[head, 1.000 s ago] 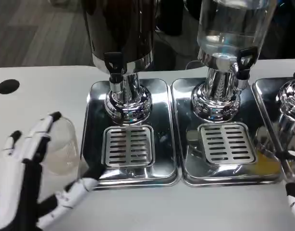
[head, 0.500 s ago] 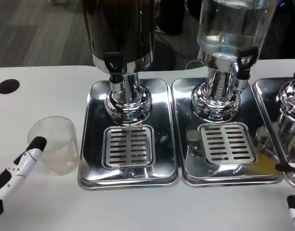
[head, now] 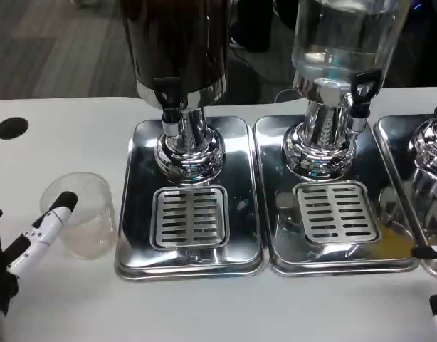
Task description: Grasp the cup under the faucet to collect the drink, then remove the cup.
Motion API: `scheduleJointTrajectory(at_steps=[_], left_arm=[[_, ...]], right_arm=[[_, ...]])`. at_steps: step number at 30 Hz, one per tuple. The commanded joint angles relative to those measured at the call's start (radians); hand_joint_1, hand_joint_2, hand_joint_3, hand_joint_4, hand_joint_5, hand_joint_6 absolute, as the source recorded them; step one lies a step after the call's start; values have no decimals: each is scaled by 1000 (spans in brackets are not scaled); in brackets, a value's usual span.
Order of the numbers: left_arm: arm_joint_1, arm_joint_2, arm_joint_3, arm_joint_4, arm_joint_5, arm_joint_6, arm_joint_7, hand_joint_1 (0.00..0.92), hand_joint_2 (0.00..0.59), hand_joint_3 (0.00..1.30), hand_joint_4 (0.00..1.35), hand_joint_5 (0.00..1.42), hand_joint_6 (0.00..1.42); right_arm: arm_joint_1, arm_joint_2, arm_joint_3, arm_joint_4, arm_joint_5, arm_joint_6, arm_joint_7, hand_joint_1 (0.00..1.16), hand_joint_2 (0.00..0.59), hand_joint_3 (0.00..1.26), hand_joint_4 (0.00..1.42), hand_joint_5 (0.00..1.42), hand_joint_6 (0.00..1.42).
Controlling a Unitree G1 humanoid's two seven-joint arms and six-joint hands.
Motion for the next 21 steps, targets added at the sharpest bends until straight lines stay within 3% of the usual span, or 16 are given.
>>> scheduleJointTrajectory(at_steps=[1,15,19,21], left_arm=[[-47,24,-34,27,48,42,2,130,43,153,107,378,394],[-167,83,-188,89,156,169,-87,190,40,180,123,417,439],[-178,93,-233,104,177,193,-107,252,50,180,133,425,446],[-183,105,-252,105,183,200,-118,325,55,180,133,425,451]], right_arm=[[-2,-6,-2,12,18,-20,16,617,480,285,210,168,0],[-8,-10,-4,50,46,-60,40,615,479,285,224,181,0],[-10,-9,-7,66,52,-72,43,615,479,285,224,182,0],[-11,-7,-7,74,55,-81,42,610,491,292,224,192,1]])
